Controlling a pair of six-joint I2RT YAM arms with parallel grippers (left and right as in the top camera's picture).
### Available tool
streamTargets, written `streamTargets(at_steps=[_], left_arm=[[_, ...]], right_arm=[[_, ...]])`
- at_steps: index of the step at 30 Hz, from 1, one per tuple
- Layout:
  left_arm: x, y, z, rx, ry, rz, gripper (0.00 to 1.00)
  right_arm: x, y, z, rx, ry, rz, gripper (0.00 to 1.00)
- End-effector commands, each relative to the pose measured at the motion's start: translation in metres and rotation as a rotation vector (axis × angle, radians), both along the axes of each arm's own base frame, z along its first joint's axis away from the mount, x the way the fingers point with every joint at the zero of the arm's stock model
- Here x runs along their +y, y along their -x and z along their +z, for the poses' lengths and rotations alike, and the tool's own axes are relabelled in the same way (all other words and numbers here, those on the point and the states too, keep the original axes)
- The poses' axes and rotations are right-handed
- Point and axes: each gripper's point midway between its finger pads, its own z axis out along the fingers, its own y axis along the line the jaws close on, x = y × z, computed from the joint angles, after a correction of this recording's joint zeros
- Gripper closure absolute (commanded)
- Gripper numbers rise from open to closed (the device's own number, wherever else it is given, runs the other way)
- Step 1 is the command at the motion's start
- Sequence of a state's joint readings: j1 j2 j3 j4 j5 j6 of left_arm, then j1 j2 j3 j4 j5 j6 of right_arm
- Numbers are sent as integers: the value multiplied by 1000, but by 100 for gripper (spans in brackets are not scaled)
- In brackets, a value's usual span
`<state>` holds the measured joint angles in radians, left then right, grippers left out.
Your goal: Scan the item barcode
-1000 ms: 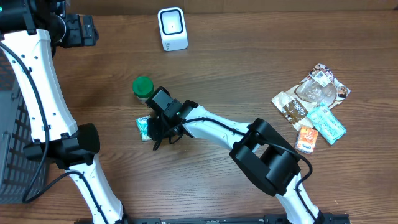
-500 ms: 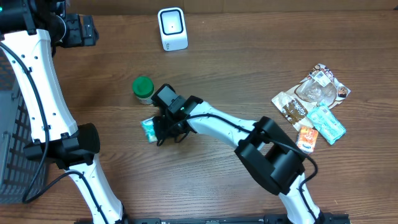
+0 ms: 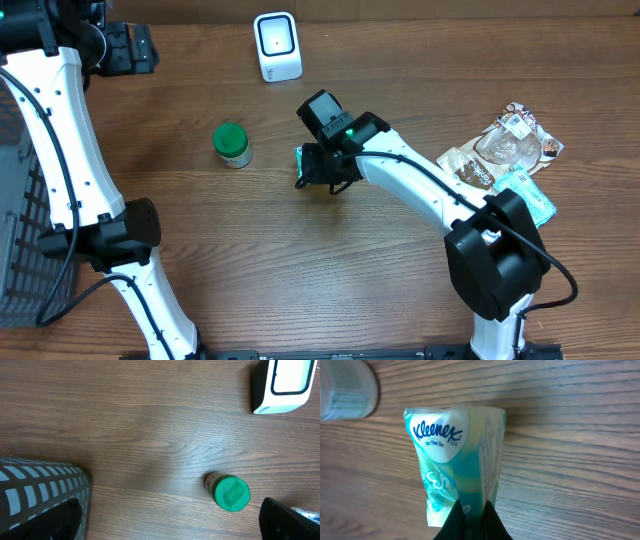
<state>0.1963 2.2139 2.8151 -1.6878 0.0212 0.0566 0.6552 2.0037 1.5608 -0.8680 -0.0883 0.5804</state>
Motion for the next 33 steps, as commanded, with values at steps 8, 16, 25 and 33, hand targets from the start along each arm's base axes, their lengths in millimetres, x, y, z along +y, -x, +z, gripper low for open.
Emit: streamTargets(at_steps=[8, 16, 25, 33], left_arm=[[-4, 5, 15, -34, -15, -15, 1], [-4, 5, 15, -34, -15, -15, 0], [-4, 5, 15, -34, -15, -15, 0], [-4, 5, 15, -34, -14, -15, 0]], right_arm=[[-4, 10, -34, 69, 70, -4, 69], [-17, -3, -29, 127, -56, 44, 55], [-14, 18, -40, 240, -181, 85, 57], [-11, 30, -60, 275, -232, 44, 71]])
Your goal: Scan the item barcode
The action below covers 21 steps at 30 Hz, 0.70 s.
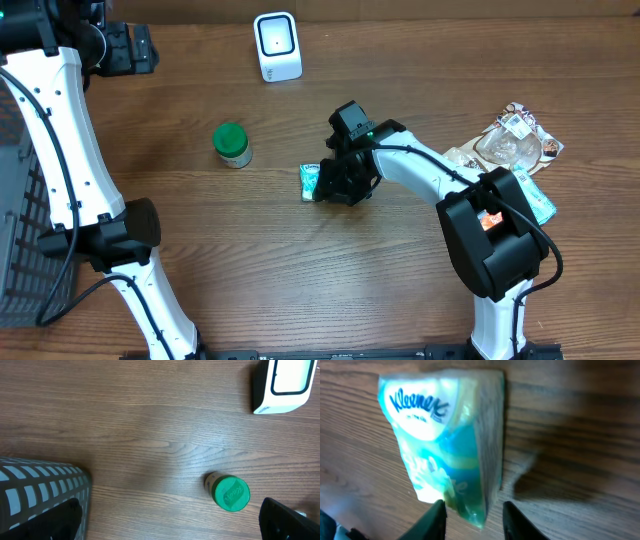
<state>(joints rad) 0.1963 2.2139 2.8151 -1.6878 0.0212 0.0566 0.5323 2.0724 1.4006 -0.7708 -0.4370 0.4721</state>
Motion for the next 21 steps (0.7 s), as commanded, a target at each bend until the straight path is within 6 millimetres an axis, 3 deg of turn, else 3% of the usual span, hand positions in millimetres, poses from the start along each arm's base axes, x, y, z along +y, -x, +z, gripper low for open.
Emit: streamTargets(at_steps=[1, 5, 9, 11, 12, 14, 18, 21], left_arm=[[-4, 5, 15, -34, -15, -15, 0], [-4, 5, 15, -34, -15, -15, 0], [-4, 5, 15, -34, -15, -15, 0], [-4, 5, 15, -34, -15, -15, 0], [-4, 5, 15, -34, -14, -15, 0], [-4, 5, 15, -34, -15, -15, 1], [-4, 5, 15, -34, -15, -15, 0], [-4, 5, 15, -34, -15, -15, 0]], right_arm=[[3, 2, -7, 15, -30, -25, 73], [0, -3, -10, -5, -11, -37, 82], [-7, -8, -12, -24, 21, -48, 83], [-8, -9, -13, -30, 30, -52, 89], [-10, -10, -13, -35, 31, -49, 96], [-10, -12, -11, -44, 22, -30, 96], [-10, -17, 8, -76, -46, 45, 96], [-15, -20, 34, -132, -105, 104, 96]])
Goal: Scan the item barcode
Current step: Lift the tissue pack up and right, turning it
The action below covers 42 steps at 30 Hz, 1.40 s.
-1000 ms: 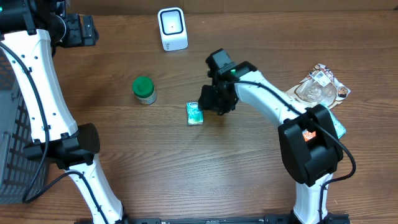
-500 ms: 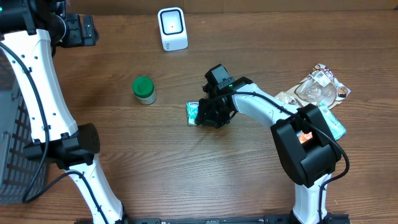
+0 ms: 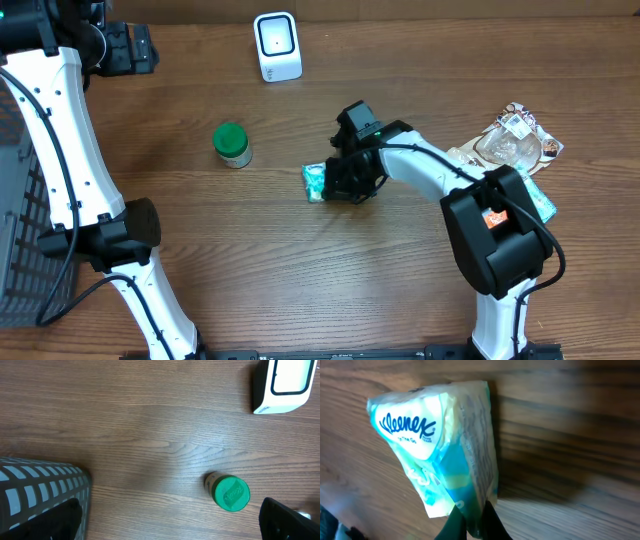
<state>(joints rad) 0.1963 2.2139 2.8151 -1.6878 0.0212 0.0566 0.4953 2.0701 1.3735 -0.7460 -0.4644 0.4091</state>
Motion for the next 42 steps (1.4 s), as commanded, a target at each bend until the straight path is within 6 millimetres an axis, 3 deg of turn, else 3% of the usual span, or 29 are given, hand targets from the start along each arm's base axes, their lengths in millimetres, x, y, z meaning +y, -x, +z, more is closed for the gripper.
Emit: streamTargets(at_steps=[1, 8, 9, 10, 13, 19, 25, 42], left_arm=[[-4, 5, 15, -34, -15, -15, 1], [-4, 5, 15, -34, -15, -15, 0], [-4, 5, 15, -34, -15, -15, 1], [-4, 5, 15, -34, -14, -15, 0], [-4, 5, 15, -34, -15, -15, 0], [-4, 5, 15, -34, -15, -15, 0], [-4, 5, 15, -34, -15, -15, 0], [-4, 5, 15, -34, -15, -15, 1]], right_arm=[[-8, -17, 46, -135, -91, 90, 96], [-15, -8, 124, -264, -278, 195, 96], [-14, -5, 141, -280, -337, 207, 96], [-12, 1, 174, -302, -471, 220, 96], [-12, 10, 227, -329, -695, 241, 96], [-34, 17, 284, -268, -996, 231, 96], [-53, 12, 297, -136, -1061, 130, 96], [-54, 14, 303, -113, -1090, 136, 96]])
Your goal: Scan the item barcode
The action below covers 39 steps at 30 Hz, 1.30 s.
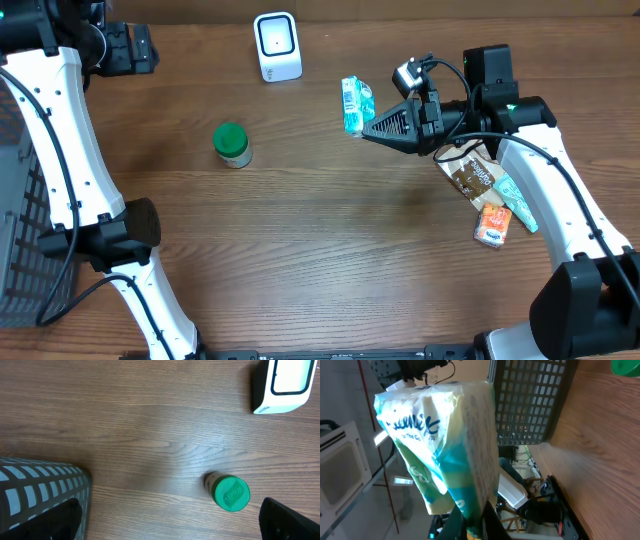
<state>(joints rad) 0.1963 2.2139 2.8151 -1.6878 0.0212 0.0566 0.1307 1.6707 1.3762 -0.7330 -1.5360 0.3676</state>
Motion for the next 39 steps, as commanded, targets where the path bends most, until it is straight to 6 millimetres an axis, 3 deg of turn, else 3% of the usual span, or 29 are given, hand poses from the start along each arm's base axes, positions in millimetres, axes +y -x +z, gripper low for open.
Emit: streamTargets(at_steps=[1, 8, 14, 19, 23, 28, 34, 36, 39], left_arm=[[-4, 5, 15, -34, -15, -15, 0], [-4, 5, 15, -34, -15, -15, 0], [-4, 5, 15, -34, -14, -15, 0], [-4, 5, 15, -34, -15, -15, 1], [-4, 5, 15, -34, -15, -15, 0], [-4, 5, 15, -34, -15, -15, 0], [-4, 5, 15, -34, -14, -15, 0], [-4, 5, 15, -34, -15, -15, 0], [-4, 5, 15, -34, -15, -15, 0]], right_arm=[[-2, 3, 16, -42, -32, 15, 96], [-1, -1, 10, -51, 2, -10, 96], [-1, -13, -9, -45, 111, -83, 96], [-13, -29, -56, 18, 368, -227, 96], [-43, -38, -104, 76, 669, -362, 96], [-70, -41, -132, 113, 869, -442, 96], [-81, -71, -133, 67, 1053, -486, 96], [-76, -84, -125, 27, 1112, -472, 96], [-56, -123, -97, -114, 1234, -496, 96]])
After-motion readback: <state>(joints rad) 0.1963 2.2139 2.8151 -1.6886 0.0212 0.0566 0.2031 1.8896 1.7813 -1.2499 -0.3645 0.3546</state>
